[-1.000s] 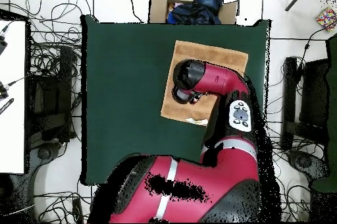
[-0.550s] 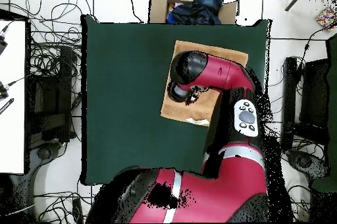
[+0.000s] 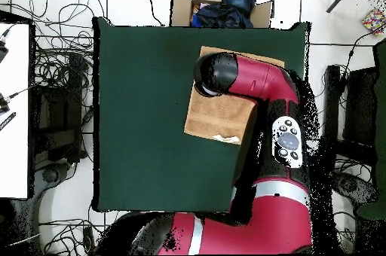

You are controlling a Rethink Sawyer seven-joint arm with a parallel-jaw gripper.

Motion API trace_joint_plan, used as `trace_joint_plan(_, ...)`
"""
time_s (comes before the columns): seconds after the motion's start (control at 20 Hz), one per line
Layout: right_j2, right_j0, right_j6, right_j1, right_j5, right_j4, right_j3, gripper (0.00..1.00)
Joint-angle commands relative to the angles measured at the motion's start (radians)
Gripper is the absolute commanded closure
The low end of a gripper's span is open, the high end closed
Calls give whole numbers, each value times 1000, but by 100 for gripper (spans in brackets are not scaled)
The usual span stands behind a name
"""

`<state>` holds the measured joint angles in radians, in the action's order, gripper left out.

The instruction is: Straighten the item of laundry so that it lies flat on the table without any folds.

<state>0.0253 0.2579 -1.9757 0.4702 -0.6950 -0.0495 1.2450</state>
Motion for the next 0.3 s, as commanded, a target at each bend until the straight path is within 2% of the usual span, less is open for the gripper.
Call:
trace_joint_plan(0.05, -48, -33, -11, -32, -84, -37, 48, 0)
trace_joint_plan(0.3, -44, -45, -6, -39, -100, -48, 21, 0)
